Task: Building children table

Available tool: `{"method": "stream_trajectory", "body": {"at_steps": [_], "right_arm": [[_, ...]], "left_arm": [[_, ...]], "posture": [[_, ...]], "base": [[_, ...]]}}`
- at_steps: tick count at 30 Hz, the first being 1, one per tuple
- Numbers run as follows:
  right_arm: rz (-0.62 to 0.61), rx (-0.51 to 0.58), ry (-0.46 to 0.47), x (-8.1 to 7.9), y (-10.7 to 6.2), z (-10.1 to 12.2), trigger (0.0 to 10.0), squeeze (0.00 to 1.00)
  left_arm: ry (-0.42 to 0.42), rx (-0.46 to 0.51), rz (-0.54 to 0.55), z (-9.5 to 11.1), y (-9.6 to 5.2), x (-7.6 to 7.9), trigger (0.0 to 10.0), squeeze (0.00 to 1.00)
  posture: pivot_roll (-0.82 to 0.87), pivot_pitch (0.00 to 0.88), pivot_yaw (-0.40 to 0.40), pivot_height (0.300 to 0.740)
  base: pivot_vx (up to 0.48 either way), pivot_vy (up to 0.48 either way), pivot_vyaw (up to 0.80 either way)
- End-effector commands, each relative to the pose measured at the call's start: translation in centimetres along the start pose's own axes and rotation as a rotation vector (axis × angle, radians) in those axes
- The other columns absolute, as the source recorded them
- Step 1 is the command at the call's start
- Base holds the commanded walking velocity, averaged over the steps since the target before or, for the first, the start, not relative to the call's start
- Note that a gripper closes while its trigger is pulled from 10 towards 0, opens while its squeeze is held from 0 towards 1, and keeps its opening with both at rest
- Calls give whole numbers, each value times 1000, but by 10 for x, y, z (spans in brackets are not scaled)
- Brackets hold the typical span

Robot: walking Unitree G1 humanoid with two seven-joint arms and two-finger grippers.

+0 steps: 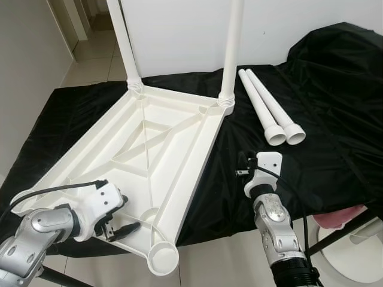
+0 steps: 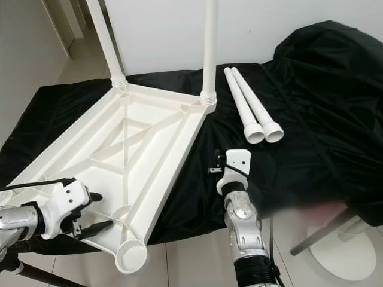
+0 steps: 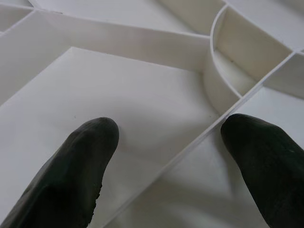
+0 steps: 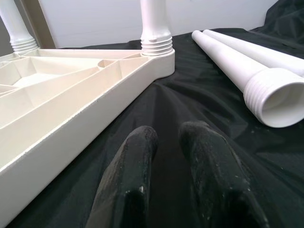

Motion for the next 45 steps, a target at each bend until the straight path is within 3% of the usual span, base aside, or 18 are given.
{"method": "stream_trajectory", "body": {"at_steps": [1, 12, 13, 15, 16, 17, 24, 30, 33, 34, 35, 39, 45], "right_arm": [[-1, -10, 6, -3, -3, -3, 10000, 0], [-16, -12, 12, -3, -5, -4, 10000, 0], [-19, -11, 14, -3, -5, -4, 10000, 0], [-19, -10, 15, -3, -5, -3, 10000, 0], [-19, -10, 16, -3, -5, -3, 10000, 0], [-20, -11, 16, -3, -5, -4, 10000, 0], [-22, -11, 21, -5, -4, -3, 10000, 0], [-22, -10, 27, -7, -4, -3, 10000, 0], [-20, -8, 28, -8, -3, -3, 10000, 0], [-20, -8, 29, -9, -3, -3, 10000, 0], [-20, -8, 30, -9, -2, -3, 10000, 0], [-22, -7, 31, -10, -2, -3, 10000, 0], [-33, 2, 37, -9, 0, -1, 10000, 0]], "left_arm": [[16, -43, -124, -7, -2, 11, 10000, 0], [-22, -30, -81, -9, 8, -1, 9765, 0], [-36, -15, -71, -7, 11, -3, 4118, 0], [-37, -13, -69, -6, 11, -4, 4118, 0], [-39, -10, -65, -6, 12, -4, 510, 0], [-42, -7, -62, -6, 12, -4, 0, 0], [-57, 33, -37, 1, 17, -8, 0, 0], [-64, 141, 64, 23, 38, -16, 0, 0], [-58, 163, 84, 29, 42, -18, 157, 0], [-56, 174, 95, 33, 45, -19, 8980, 0], [-44, 195, 104, 39, 49, -19, 10000, 0], [-43, 238, 136, 52, 56, -22, 10000, 0], [-136, 344, 185, 74, 60, -27, 10000, 0]], "posture": [[-38, 41, 107, 740], [-42, 46, 116, 740], [-37, 47, 117, 740], [-37, 47, 117, 740], [-35, 55, 117, 740], [-35, 55, 117, 740], [-34, 60, 120, 740], [-37, 42, 120, 740], [-37, 42, 120, 740], [-36, 39, 123, 740], [-36, 36, 123, 740], [-38, 30, 128, 740], [-42, 24, 137, 740]], "base": [[0, 0, 0], [0, 0, 0], [0, 0, 0], [0, 0, 0], [0, 0, 0], [0, 0, 0], [0, 0, 0], [0, 0, 0], [0, 0, 0], [0, 0, 0], [0, 0, 0], [0, 0, 0], [0, 0, 0]]}}
Point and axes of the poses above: a point about 5 cm out from each wrist's last joint towards the gripper, its own y axis pointing out of the wrist towards the gripper, its own z axis along the axis of the wrist's last joint, x = y × z, the point moved 5 cm from there along y, pointing out of the wrist towards the gripper, and after that the axes turned 2 degrees about -y, right-handed, at the moved point
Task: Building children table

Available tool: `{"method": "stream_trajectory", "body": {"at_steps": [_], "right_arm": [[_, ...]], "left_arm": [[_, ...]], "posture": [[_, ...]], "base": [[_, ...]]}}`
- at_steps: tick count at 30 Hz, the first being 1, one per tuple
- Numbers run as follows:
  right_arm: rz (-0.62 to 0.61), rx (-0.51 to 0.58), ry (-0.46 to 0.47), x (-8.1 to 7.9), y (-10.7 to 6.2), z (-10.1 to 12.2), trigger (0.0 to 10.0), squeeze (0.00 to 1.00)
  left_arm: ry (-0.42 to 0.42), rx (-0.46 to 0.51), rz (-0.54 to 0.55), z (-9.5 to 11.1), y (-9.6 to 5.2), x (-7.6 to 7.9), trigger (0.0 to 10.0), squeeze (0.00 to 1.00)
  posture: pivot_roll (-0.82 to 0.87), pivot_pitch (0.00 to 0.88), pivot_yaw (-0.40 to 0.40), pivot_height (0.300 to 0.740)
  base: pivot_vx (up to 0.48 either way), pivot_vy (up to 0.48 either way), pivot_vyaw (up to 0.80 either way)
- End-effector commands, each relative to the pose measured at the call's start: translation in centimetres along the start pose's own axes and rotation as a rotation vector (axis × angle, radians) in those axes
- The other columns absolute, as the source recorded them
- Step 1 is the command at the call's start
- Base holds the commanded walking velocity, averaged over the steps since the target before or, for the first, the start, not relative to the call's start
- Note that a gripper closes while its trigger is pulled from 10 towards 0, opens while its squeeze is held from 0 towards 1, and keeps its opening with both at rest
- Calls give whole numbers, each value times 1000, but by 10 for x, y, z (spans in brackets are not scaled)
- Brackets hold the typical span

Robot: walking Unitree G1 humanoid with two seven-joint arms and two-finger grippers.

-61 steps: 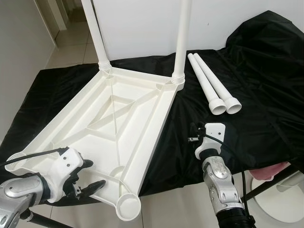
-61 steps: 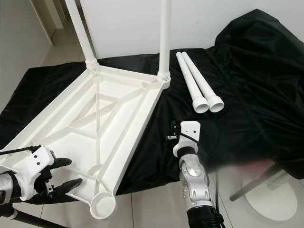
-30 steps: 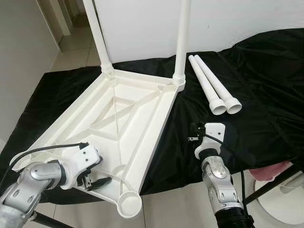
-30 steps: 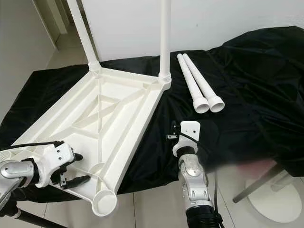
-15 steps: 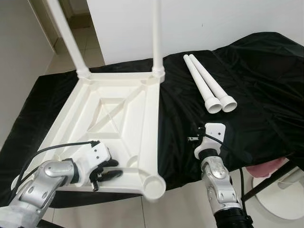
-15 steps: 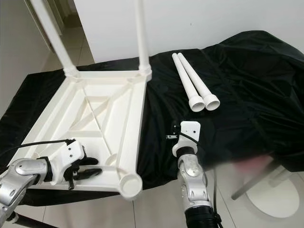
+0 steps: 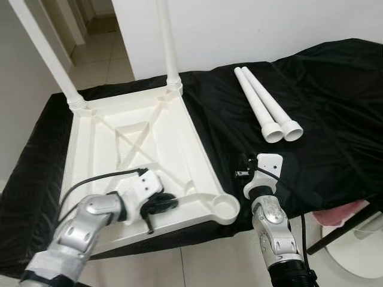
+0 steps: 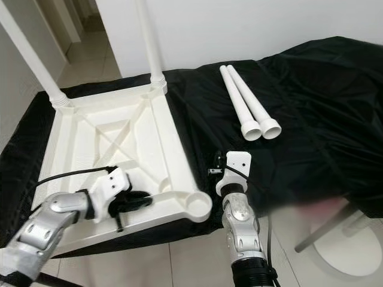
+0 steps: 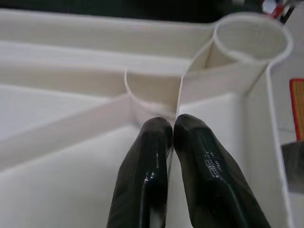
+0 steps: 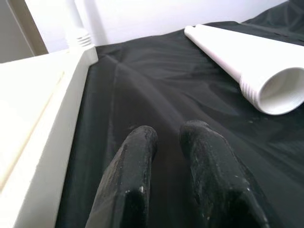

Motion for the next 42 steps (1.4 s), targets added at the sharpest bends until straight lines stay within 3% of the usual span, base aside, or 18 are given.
{"method": "stream_trajectory", "body": {"at_steps": [1, 3, 4, 7, 9, 11, 12, 13, 17, 19, 22, 24, 30, 31, 33, 34, 37, 42], "right_arm": [[5, -2, 1, -4, 0, -2, 10000, 0], [2, -1, 1, -3, 0, -2, 10000, 0], [-3, 1, 3, -3, 1, -1, 10000, 0], [-7, 3, 3, -2, 2, -1, 10000, 0], [-35, 14, -4, 3, 3, 1, 10000, 0], [-47, 19, -7, 5, 4, 2, 10000, 0], [-65, 21, -8, 8, 6, 3, 10000, 0], [-105, 28, -14, 15, 8, 5, 10000, 0], [-174, 43, -21, 26, 11, 10, 10000, 0], [-240, 71, 4, 39, 15, 19, 10000, 0], [-267, 79, 8, 44, 17, 21, 10000, 0], [-328, 75, 16, 56, 19, 21, 10000, 0], [-353, 64, 92, 62, 20, 18, 10000, 0], [-366, 53, 132, 65, 20, 14, 10000, 541], [-374, 46, 156, 68, 20, 12, 10000, 541], [-363, 43, 194, 68, 21, 10, 10000, 1000], [-340, 18, 256, 72, 24, 5, 10000, 1000], [-340, 11, 255, 83, 26, 3, 10000, 1000]], "left_arm": [[-22, 22, 308, 4, -8, -33, 10000, 0], [-40, 40, 308, 6, -7, -33, 10000, 0], [-103, 96, 285, 12, -5, -28, 10000, 1000], [-152, 142, 284, 18, -4, -27, 10000, 1000], [-224, 213, 342, 27, 3, -29, 10000, 1000], [-239, 227, 367, 29, 5, -30, 10000, 1000], [-250, 250, 389, 33, 8, -32, 10000, 624], [-255, 284, 409, 40, 10, -33, 10000, 0], [-260, 327, 435, 51, 14, -35, 10000, 0], [-275, 375, 475, 65, 16, -45, 10000, 0], [-283, 392, 485, 71, 17, -48, 10000, 0], [-304, 407, 490, 79, 22, -53, 10000, 0], [-305, 389, 533, 81, 27, -59, 10000, 0], [-323, 400, 536, 82, 30, -59, 10000, 0], [-337, 410, 535, 82, 32, -58, 10000, 0], [-350, 418, 531, 82, 35, -58, 10000, 0], [-305, 426, 525, 90, 42, -57, 10000, 0], [-314, 449, 554, 99, 46, -64, 10000, 0]], "posture": [[-42, 24, 137, 740], [-41, 23, 139, 740], [-40, 24, 139, 740], [-42, 25, 139, 740], [-37, 28, 135, 740], [-37, 28, 135, 740], [-40, 30, 133, 740], [-40, 31, 129, 740], [-42, 26, 124, 740], [-48, 13, 117, 740], [-49, 12, 117, 740], [-51, 5, 113, 740], [-60, 4, 105, 740], [-60, 4, 105, 740], [-72, 7, 101, 740], [-72, 7, 101, 740], [-79, 9, 97, 740], [-89, 18, 96, 740]], "base": [[0, 0, 0], [0, 0, 0], [0, 0, 0], [0, 0, 0], [0, 0, 0], [0, 0, 0], [0, 0, 0], [0, 0, 0], [0, 0, 0], [0, 0, 0], [0, 0, 0], [0, 0, 0], [0, 0, 0], [0, 0, 0], [0, 0, 0], [0, 0, 0], [0, 0, 0], [0, 0, 0]]}}
Point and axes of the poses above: a point about 5 cm out from each wrist's last joint towards the gripper, its own y axis pointing out of the wrist towards the gripper, its own z axis along the axis of the wrist's last joint, x = y × z, the point moved 5 cm from there along y, pointing out of the wrist towards the gripper, and after that the axes turned 2 degrees about -y, right-handed, at the moved point
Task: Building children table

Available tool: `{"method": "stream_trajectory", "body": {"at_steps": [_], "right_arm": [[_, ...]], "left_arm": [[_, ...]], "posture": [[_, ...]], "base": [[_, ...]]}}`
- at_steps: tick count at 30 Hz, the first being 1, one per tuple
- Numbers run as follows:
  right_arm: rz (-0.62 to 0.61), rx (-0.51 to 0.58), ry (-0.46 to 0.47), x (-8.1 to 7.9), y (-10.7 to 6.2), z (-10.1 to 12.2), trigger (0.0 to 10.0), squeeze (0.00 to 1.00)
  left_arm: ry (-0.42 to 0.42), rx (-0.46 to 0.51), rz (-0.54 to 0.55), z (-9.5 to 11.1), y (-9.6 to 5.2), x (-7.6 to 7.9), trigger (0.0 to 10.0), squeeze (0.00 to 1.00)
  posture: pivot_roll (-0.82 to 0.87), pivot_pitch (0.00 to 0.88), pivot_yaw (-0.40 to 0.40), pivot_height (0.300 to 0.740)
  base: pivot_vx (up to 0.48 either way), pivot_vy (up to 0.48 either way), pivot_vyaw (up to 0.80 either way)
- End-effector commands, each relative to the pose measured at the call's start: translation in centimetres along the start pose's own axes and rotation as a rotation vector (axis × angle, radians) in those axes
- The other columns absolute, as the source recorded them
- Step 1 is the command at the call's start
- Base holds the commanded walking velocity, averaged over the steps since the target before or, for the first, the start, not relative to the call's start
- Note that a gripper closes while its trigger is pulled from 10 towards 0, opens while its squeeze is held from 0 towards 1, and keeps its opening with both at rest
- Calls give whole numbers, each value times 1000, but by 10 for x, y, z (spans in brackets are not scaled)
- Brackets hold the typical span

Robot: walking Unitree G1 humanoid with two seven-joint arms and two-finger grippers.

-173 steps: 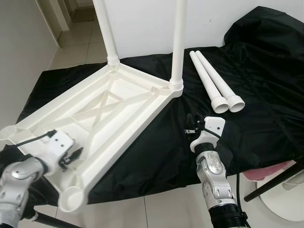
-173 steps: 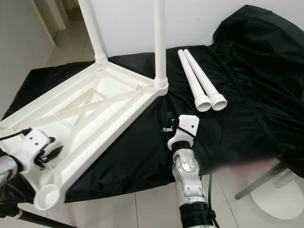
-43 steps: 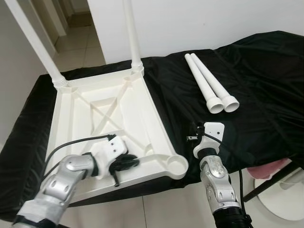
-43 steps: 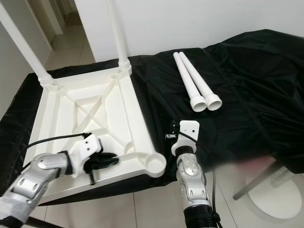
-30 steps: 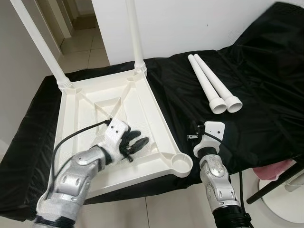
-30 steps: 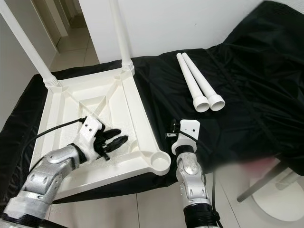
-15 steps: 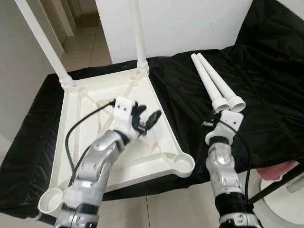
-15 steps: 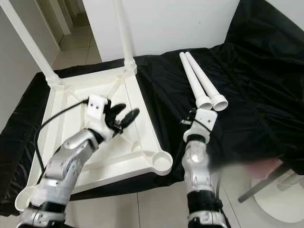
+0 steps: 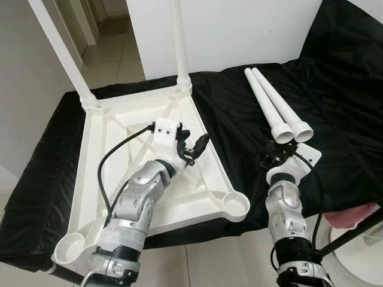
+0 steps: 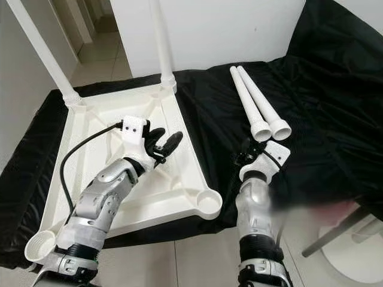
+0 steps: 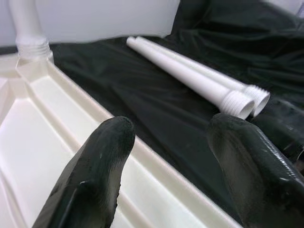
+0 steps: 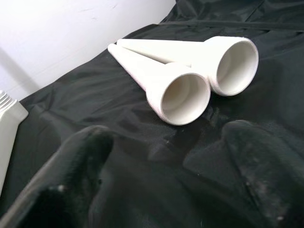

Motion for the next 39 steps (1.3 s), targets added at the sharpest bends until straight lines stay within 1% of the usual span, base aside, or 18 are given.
{"method": "stream_trajectory", "body": {"at_steps": [1, 4, 5, 6, 7, 8, 10, 13, 14, 16, 17, 21, 23, 25, 27, 31, 33, 39], "right_arm": [[7, -19, 15, -2, 1, -4, 10000, 1000], [-4, -18, -1, 5, 5, -2, 10000, 1000], [-8, -17, -10, 9, 8, 0, 10000, 855], [-12, -15, -18, 13, 10, 2, 10000, 533], [-12, -15, -18, 13, 10, 2, 10000, 533], [10, -8, -27, 12, 14, 5, 10000, 0], [45, 6, -31, 8, 17, 9, 10000, 0], [60, 11, -33, 5, 19, 11, 10000, 0], [68, 16, -35, 4, 21, 12, 10000, 0], [68, 16, -35, 4, 21, 12, 10000, 0], [90, 21, -31, 0, 29, 18, 10000, 0], [105, 18, -26, -2, 33, 19, 10000, 0], [128, 13, -19, -7, 35, 19, 10000, 0], [137, 9, -14, -9, 36, 19, 10000, 0], [159, 7, -15, -13, 40, 21, 10000, 0], [178, 4, -14, -17, 43, 22, 10000, 0], [194, 3, -11, -21, 44, 23, 10000, 0], [222, 13, -5, -28, 49, 27, 10000, 0]], "left_arm": [[7, 2, 54, 0, 1, -7, 10000, 0], [-7, 9, 59, 2, 5, -5, 10000, 0], [-8, 10, 61, 2, 8, -3, 10000, 0], [-14, 14, 60, 3, 10, 0, 10000, 0], [-14, 14, 60, 3, 10, 0, 10000, 0], [-16, 14, 53, 3, 12, 4, 10000, 0], [-19, 13, 30, 3, 13, 13, 10000, 0], [-13, 9, 11, 3, 13, 17, 10000, 0], [0, 8, -9, 3, 13, 22, 10000, 0], [0, 8, -9, 3, 13, 22, 10000, 0], [35, -5, -50, 3, 15, 32, 10000, 0], [44, -10, -58, 3, 16, 33, 10000, 0], [47, -15, -59, 4, 15, 35, 10000, 0], [45, -18, -55, 3, 15, 34, 10000, 0], [41, -24, -49, 3, 14, 36, 10000, 0], [40, -33, -44, 2, 13, 37, 10000, 0], [38, -40, -38, 2, 12, 36, 10000, 0], [43, -53, -31, 1, 10, 35, 10000, 0]], "posture": [[-89, 18, 96, 740], [-88, 34, 98, 740], [-92, 43, 109, 740], [-92, 43, 109, 740], [-92, 43, 109, 740], [-90, 48, 115, 740], [-80, 54, 114, 740], [-74, 58, 113, 740], [-64, 73, 117, 740], [-64, 73, 117, 740], [-49, 104, 125, 740], [-46, 120, 127, 740], [-32, 166, 137, 740], [-32, 166, 137, 740], [-19, 202, 148, 740], [-10, 219, 157, 740], [-2, 244, 169, 740], [7, 253, 179, 740]], "base": [[0, 0, 0], [0, 0, 0], [0, 0, 0], [0, 0, 0], [0, 0, 0], [0, 0, 0], [0, 0, 0], [0, 0, 0], [0, 0, 0], [0, 0, 0], [0, 0, 0], [0, 0, 0], [0, 0, 0], [0, 0, 0], [0, 0, 0], [0, 0, 0], [0, 0, 0], [0, 0, 0]]}}
Point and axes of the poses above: a point about 5 cm out from each wrist's last joint towards the gripper, its own y axis pointing out of the wrist towards the gripper, its own z axis along the axis of the wrist's last joint, x = y × z, the point moved 5 cm from there along y, pointing out of the wrist towards the gripper, and after that the axes turned 2 degrees about -y, right-handed, at the moved point
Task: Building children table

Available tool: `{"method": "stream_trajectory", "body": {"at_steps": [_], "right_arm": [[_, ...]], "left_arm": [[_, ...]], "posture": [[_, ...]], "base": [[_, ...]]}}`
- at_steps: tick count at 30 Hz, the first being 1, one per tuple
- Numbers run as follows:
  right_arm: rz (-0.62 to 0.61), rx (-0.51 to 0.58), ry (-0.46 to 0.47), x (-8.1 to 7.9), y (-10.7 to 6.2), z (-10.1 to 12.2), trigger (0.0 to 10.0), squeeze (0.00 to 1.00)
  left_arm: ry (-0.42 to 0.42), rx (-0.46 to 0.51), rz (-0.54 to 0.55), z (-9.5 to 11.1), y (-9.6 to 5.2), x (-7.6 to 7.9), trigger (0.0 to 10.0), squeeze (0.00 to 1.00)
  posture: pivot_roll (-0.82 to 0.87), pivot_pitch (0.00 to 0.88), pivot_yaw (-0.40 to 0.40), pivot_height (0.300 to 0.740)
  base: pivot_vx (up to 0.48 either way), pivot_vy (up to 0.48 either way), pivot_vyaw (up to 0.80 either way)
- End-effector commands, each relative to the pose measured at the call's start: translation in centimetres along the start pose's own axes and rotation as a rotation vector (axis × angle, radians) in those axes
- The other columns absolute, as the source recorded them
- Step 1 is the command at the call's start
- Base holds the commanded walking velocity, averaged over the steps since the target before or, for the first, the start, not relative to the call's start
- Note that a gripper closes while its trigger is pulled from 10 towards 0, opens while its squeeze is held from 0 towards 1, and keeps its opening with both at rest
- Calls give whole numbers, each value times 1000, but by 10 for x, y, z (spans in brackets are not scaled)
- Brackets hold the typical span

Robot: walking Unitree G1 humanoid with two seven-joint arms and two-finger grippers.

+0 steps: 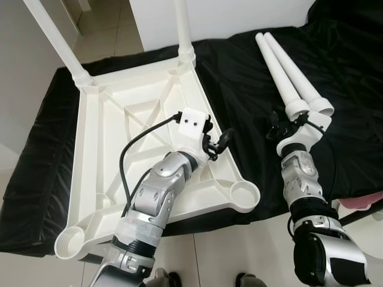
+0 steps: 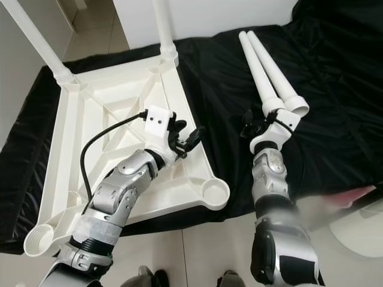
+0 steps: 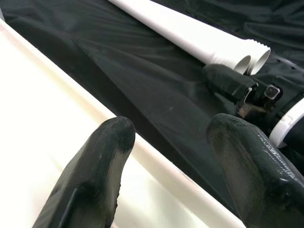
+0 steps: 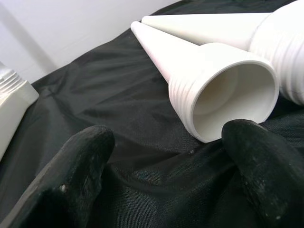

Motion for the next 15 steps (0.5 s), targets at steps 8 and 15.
{"method": "stream_trajectory", "body": {"at_steps": [8, 15], "right_arm": [[51, -46, 4, -9, 4, -8, 9529, 0], [140, 16, 40, -22, 16, 16, 8314, 0]], "left_arm": [[4, -22, 44, -3, -4, -7, 10000, 0], [-9, -9, 58, -1, -4, -7, 10000, 0]], "posture": [[16, 254, 178, 740], [21, 231, 156, 740]], "base": [[0, 0, 0], [0, 0, 0]]}}
Point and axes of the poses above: a point about 5 cm out from each wrist's last joint towards the gripper, its own y axis pointing out of the wrist towards the gripper, its own z axis along the axis of the wrist's last joint, x = y × z, the point moved 5 cm from there along y, pointing out of the wrist towards the gripper, and after that the axes turned 2 degrees about -y, right-handed, at the moved point
